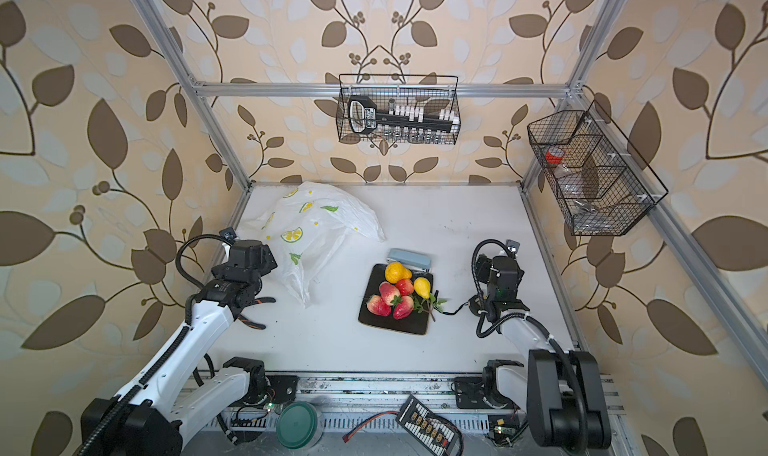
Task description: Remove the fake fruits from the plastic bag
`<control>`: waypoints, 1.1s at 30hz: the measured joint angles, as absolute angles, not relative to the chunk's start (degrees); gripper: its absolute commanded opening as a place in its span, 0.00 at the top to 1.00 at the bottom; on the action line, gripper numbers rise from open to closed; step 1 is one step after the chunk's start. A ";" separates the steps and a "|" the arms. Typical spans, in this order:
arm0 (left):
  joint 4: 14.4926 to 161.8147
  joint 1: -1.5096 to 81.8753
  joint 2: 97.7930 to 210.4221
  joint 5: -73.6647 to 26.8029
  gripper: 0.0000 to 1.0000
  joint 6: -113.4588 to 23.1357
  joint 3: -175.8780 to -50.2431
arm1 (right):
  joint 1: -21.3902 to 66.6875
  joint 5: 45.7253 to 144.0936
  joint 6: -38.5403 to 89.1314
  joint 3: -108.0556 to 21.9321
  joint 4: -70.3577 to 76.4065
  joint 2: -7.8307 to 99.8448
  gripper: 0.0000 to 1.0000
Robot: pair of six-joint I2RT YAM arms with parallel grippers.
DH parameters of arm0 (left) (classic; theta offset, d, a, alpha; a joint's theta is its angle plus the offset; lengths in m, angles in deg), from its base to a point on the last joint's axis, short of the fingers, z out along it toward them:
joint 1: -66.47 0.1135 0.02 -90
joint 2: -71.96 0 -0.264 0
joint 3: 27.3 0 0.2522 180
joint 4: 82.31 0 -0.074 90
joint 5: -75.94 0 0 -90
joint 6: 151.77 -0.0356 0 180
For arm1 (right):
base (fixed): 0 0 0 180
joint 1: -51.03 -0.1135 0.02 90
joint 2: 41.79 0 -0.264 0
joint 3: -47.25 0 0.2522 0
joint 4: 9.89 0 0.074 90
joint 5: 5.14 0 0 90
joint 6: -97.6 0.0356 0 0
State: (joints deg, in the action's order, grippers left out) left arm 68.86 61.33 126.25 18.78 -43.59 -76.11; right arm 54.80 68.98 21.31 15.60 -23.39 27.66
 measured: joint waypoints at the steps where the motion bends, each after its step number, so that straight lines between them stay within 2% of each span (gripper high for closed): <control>1: 71.40 61.33 126.38 17.82 0.01 -44.32 -74.03 | 54.80 69.33 20.55 16.19 -26.58 29.91 0.08; 11: 100.80 61.33 136.54 8.77 0.01 -52.93 -61.16 | 54.39 76.52 16.09 21.00 -56.64 43.09 0.05; 23: 126.98 61.33 156.69 3.55 0.01 -58.04 -59.32 | 54.19 77.81 15.04 22.22 -61.99 43.72 0.01; 33: 125.84 61.70 158.70 3.96 0.01 -58.02 -60.85 | 52.35 77.13 13.92 22.14 -61.97 43.72 0.01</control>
State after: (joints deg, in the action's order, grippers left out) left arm 125.84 61.70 158.70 3.96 -58.02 -60.85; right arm 52.35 77.13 13.92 22.14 -61.97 43.72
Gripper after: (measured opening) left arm 0.989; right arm 0.995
